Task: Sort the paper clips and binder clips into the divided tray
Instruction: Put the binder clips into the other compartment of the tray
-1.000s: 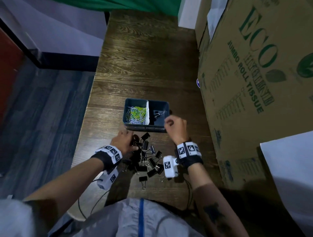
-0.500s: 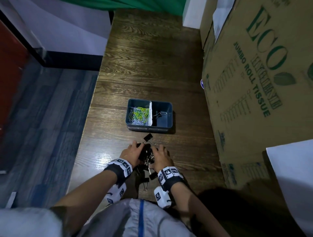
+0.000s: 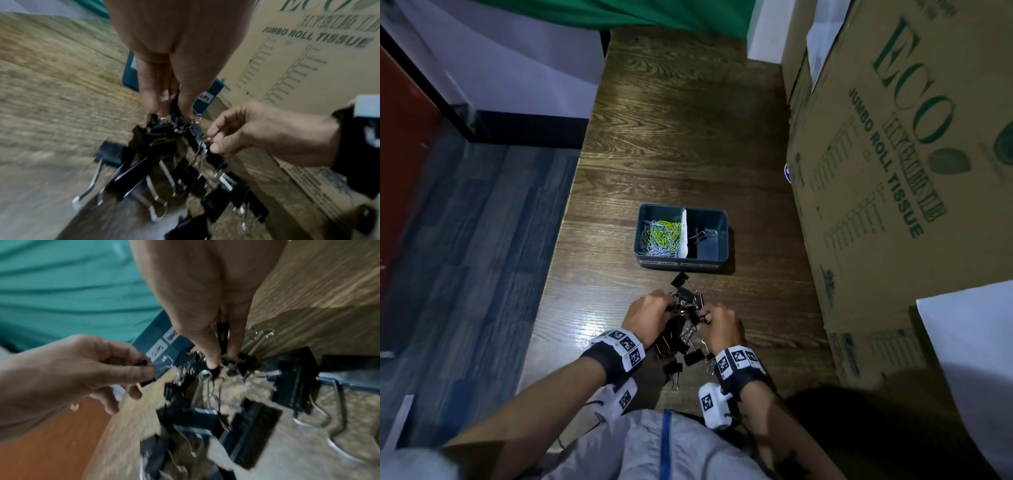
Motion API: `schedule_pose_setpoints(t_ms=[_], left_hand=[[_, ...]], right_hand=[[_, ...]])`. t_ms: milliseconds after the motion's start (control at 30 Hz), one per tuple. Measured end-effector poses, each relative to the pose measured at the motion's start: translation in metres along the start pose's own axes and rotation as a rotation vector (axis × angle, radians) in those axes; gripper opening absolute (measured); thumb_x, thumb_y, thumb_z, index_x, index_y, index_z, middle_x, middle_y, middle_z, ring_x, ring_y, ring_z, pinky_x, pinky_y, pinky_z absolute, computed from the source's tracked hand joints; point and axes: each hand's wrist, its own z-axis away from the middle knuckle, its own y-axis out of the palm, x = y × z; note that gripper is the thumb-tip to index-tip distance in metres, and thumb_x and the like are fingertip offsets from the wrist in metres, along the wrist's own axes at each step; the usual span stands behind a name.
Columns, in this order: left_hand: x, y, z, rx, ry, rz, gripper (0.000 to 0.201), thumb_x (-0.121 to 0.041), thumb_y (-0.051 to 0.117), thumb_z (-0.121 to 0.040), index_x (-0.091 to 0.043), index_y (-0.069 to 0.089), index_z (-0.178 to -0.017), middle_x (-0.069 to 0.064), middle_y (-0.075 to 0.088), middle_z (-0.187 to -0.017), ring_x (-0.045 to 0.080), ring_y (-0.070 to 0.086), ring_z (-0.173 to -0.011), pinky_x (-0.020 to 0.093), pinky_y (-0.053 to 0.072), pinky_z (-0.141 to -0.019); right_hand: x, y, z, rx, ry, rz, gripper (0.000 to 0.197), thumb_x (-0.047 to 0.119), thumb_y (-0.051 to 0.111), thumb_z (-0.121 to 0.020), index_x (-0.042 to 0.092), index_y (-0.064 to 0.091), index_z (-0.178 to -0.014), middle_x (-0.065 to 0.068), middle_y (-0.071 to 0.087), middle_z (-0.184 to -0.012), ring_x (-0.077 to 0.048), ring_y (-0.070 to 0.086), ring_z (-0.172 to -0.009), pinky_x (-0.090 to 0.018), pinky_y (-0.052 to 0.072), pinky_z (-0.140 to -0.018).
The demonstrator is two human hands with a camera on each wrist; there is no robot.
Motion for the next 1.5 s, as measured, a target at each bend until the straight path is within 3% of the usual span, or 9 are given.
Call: schedule_pose_setpoints(t_ms=[200,433,533,733,833,933,1067,1233,1500], left_hand=[[-0.043,-0.068,-0.041,-0.244,0.1,0.13,0.015,-0.028,0.065,-0.09,-0.017,0.068,-0.101,-0.002,0.069,-0.09,0.01,0.064,-0.07,0.022,0.054,-0.062],[-0.066,-0.102,-0.07,-0.456,0.06,0.205,0.013,-0.02,0.065,-0.09,-0.016,0.07,-0.101,0.005,0.072,-0.092,0.019,0.067,-0.078,0.035,0.057,-0.073],[-0.052,-0.067,-0.059,-0.258,-0.051,0.096,0.012,-0.022,0.059,-0.091,-0.017,0.067,-0.098,0.006,0.072,-0.088,0.024,0.068,-0.077,0.036,0.058,-0.07],[-0.011,-0.007,-0.051,0.163,0.044,-0.21,0.08,-0.04,0.071,-0.082,-0.014,0.031,-0.146,0.014,0.03,-0.151,0.032,0.035,-0.13,0.044,0.04,-0.103],[0.001,0.01,-0.05,0.275,0.098,-0.301,0.108,-0.05,0.073,-0.077,-0.026,0.002,-0.154,0.008,-0.001,-0.162,0.033,0.025,-0.138,0.048,0.035,-0.109],[0.005,0.018,-0.048,0.341,0.111,-0.351,0.119,-0.05,0.076,-0.074,-0.028,-0.01,-0.153,0.008,-0.008,-0.162,0.034,0.026,-0.137,0.046,0.033,-0.11],[0.0,0.023,-0.044,0.273,0.156,-0.431,0.114,-0.05,0.076,-0.073,-0.017,0.001,-0.154,0.015,0.014,-0.155,0.034,0.034,-0.129,0.042,0.041,-0.101],[-0.003,0.028,-0.039,0.206,0.078,-0.556,0.115,-0.061,0.072,-0.07,-0.02,0.003,-0.152,0.013,0.013,-0.152,0.033,0.026,-0.133,0.044,0.038,-0.097],[-0.004,0.033,-0.03,0.269,-0.07,-0.291,0.084,-0.029,0.08,-0.073,-0.022,0.029,-0.14,0.012,0.025,-0.137,0.032,0.037,-0.12,0.042,0.052,-0.079]], right_hand=[[0.006,-0.028,-0.007,-0.079,0.039,-0.19,0.022,-0.001,0.075,-0.082,0.018,0.076,-0.093,0.0,0.073,-0.092,-0.014,0.067,-0.087,-0.027,0.056,-0.079],[0.062,-0.116,-0.04,-0.423,-0.26,-0.373,0.022,0.0,0.08,-0.078,0.015,0.075,-0.093,0.003,0.068,-0.096,-0.008,0.065,-0.082,-0.008,0.046,-0.072],[0.077,-0.142,-0.057,-0.423,-0.344,-0.426,0.025,0.001,0.083,-0.074,0.017,0.075,-0.091,0.004,0.067,-0.092,-0.006,0.063,-0.08,-0.008,0.047,-0.075],[0.053,-0.141,-0.05,-0.337,-0.264,-0.42,0.021,0.008,0.081,-0.079,0.018,0.074,-0.096,0.002,0.069,-0.102,-0.006,0.063,-0.09,-0.008,0.047,-0.083],[0.022,-0.106,-0.035,-0.065,-0.084,-0.252,0.029,0.013,0.077,-0.085,0.02,0.067,-0.112,0.001,0.066,-0.119,-0.015,0.064,-0.109,-0.028,0.052,-0.094],[-0.005,-0.062,-0.018,0.273,0.047,-0.037,0.084,0.019,0.085,-0.074,0.028,0.043,-0.147,-0.007,0.037,-0.155,-0.031,0.04,-0.142,-0.045,0.042,-0.11],[-0.017,-0.018,-0.003,0.416,-0.017,0.223,0.126,0.018,0.093,-0.063,0.042,0.01,-0.155,-0.007,0.015,-0.156,-0.036,0.024,-0.144,-0.06,0.036,-0.111],[-0.008,0.0,0.0,0.338,-0.136,0.299,0.1,0.028,0.09,-0.068,0.028,0.032,-0.149,-0.011,0.025,-0.144,-0.036,0.032,-0.134,-0.051,0.038,-0.109],[-0.013,0.001,-0.005,0.211,-0.133,0.171,0.082,0.033,0.089,-0.068,0.027,0.046,-0.138,-0.007,0.044,-0.134,-0.03,0.04,-0.128,-0.043,0.043,-0.102]])
